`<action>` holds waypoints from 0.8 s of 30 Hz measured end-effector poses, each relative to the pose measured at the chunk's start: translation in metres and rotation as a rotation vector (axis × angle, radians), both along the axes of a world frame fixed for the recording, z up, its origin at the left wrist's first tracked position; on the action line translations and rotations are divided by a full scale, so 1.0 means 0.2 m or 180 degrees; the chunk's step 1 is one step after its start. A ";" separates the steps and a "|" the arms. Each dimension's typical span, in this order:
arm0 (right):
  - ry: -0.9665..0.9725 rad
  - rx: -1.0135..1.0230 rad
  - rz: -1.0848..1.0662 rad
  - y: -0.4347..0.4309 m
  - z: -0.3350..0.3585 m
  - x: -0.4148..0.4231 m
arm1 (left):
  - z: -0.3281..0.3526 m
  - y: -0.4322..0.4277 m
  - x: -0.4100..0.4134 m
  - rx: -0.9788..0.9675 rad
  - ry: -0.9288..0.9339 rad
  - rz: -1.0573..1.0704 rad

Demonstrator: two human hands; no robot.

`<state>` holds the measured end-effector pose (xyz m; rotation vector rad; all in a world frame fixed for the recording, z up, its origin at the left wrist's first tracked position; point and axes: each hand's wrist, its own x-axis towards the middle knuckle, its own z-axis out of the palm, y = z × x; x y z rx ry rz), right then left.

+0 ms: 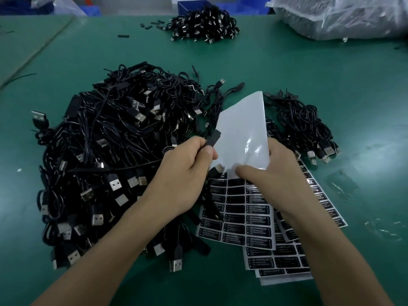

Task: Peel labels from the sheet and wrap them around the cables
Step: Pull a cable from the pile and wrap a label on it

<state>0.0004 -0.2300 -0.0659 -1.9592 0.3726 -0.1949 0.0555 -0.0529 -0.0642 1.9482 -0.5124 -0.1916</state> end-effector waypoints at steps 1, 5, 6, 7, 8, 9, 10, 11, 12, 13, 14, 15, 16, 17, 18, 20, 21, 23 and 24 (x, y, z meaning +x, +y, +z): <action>-0.0046 0.0121 -0.0034 -0.01 0.00 0.00 | 0.00 0.00 0.00 -0.0042 0.0063 0.0007; -0.0088 0.0644 -0.0144 -0.02 0.01 0.00 | 0.01 -0.01 -0.03 0.0110 0.0109 -0.0135; -0.0036 0.0731 -0.0137 -0.02 0.01 0.00 | 0.01 -0.01 -0.03 0.0337 -0.0009 -0.0129; 0.0014 0.0799 -0.0121 -0.02 0.01 0.00 | 0.01 -0.02 -0.04 0.0501 -0.0118 -0.0113; 0.0048 0.0854 -0.0109 -0.01 0.01 0.00 | 0.02 -0.02 -0.04 0.0571 -0.0200 -0.0106; 0.0068 0.0896 -0.0102 -0.01 0.01 0.00 | 0.02 -0.02 -0.05 0.0584 -0.0246 -0.0106; 0.0087 0.0931 -0.0094 -0.01 0.01 0.00 | 0.02 -0.02 -0.05 0.0594 -0.0277 -0.0099; 0.0113 0.0960 -0.0079 0.00 0.01 0.00 | 0.01 -0.02 -0.05 0.0610 -0.0306 -0.0080; 0.0155 0.0982 -0.0050 -0.01 0.01 0.00 | 0.01 -0.02 -0.05 0.0615 -0.0333 -0.0050; 0.0206 0.0981 0.0002 -0.01 0.01 0.00 | 0.00 -0.02 -0.05 0.0612 -0.0354 -0.0016; 0.0251 0.0947 0.0073 0.00 0.01 0.00 | 0.00 -0.02 -0.05 0.0612 -0.0373 0.0011; 0.0271 0.0894 0.0145 0.00 0.00 -0.01 | -0.01 -0.02 -0.05 0.0622 -0.0392 0.0029; 0.0255 0.0847 0.0197 0.00 0.00 -0.01 | -0.01 -0.02 -0.05 0.0639 -0.0412 0.0042; 0.0213 0.0817 0.0227 0.00 0.01 -0.01 | -0.01 -0.02 -0.04 0.0653 -0.0430 0.0059; 0.0172 0.0799 0.0242 0.00 0.01 -0.01 | -0.01 -0.02 -0.04 0.0657 -0.0443 0.0077; 0.0129 0.0780 0.0231 0.00 0.01 -0.01 | -0.02 -0.02 -0.04 0.0630 -0.0462 0.0110; 0.0122 0.0780 0.0219 0.00 0.01 -0.01 | -0.02 -0.02 -0.04 0.0602 -0.0470 0.0132; 0.0116 0.0849 0.0209 -0.01 0.01 -0.01 | -0.02 -0.02 -0.03 0.0530 -0.0475 0.0183; 0.0131 0.0914 0.0214 -0.01 0.01 -0.01 | -0.02 -0.02 -0.03 0.0496 -0.0466 0.0190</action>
